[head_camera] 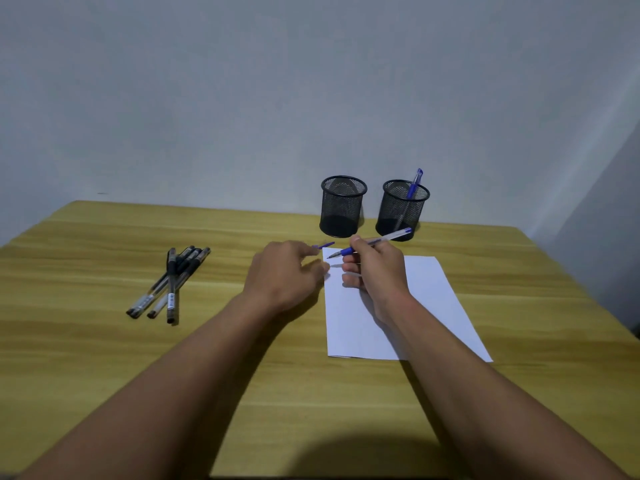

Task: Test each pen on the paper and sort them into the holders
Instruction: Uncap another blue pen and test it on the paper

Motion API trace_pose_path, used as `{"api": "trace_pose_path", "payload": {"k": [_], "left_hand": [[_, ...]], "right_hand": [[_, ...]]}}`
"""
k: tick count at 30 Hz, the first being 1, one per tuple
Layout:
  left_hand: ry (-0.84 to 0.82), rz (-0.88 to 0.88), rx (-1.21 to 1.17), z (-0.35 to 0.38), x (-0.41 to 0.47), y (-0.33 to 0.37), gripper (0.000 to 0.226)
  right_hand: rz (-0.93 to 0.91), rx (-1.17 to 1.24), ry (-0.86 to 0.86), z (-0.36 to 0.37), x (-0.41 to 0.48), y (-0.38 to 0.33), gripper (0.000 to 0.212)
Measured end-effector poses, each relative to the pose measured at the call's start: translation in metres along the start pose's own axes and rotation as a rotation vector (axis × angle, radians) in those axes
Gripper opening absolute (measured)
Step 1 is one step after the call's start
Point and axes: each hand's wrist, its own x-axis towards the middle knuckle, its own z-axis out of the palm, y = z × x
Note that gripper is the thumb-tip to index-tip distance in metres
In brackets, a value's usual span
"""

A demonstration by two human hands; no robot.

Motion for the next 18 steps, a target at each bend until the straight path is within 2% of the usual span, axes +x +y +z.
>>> {"api": "trace_pose_path", "payload": {"k": [4, 7, 10, 18], "left_hand": [[-0.044, 0.073, 0.143, 0.006, -0.016, -0.003, 0.039], [-0.042, 0.081, 0.121, 0.013, -0.018, -0.007, 0.041], [-0.078, 0.048, 0.112, 0.017, -0.020, -0.009, 0.048], [-0.078, 0.039, 0.139, 0.017, -0.024, -0.009, 0.051]], "right_hand": [[-0.098, -0.130, 0.002, 0.000, 0.002, -0.004, 0.024], [-0.191, -0.293, -0.033, 0.001, 0.006, -0.008, 0.014], [-0.204, -0.319, -0.071, 0.004, 0.009, 0.001, 0.010], [-0.258, -0.417, -0.097, 0.000, 0.017, 0.016, 0.020]]}}
